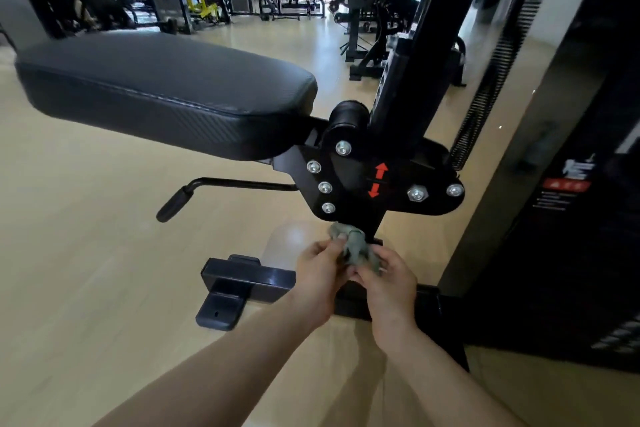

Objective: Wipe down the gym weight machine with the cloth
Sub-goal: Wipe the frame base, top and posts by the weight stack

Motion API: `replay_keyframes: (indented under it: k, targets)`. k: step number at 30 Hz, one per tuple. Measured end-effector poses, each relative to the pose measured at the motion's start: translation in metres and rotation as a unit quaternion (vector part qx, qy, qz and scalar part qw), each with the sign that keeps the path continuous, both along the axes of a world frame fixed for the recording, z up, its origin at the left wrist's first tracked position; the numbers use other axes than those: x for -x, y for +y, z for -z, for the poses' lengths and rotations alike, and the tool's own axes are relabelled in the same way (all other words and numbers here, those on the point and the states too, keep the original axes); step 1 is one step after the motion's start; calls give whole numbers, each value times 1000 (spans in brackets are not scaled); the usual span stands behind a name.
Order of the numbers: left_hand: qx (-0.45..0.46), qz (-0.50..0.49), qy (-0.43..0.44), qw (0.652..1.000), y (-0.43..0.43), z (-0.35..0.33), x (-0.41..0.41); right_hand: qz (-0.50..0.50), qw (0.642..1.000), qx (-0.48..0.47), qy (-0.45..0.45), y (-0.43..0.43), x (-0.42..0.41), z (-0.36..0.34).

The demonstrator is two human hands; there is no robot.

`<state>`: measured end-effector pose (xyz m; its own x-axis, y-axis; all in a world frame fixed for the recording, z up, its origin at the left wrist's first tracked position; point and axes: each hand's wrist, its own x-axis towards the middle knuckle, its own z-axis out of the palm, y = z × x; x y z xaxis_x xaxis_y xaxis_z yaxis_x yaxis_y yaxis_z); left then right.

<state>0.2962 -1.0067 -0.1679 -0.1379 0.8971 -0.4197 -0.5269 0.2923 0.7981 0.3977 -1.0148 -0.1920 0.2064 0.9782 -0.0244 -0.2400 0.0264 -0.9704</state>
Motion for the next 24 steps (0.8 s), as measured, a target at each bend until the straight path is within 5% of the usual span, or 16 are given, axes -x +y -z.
replay_keyframes:
  k: [6, 13, 24]
  targets:
    - [-95, -26, -29, 995, -13, -38, -10, 91, 977, -121, -151, -3, 5, -52]
    - [-198, -126, 125, 964, -21, -104, -19, 145, 893, -299, -305, -1, -11, -108]
    - [-273, -205, 238, 909, 5, -195, -51, 237, 883, -314, -257, 36, -42, -205]
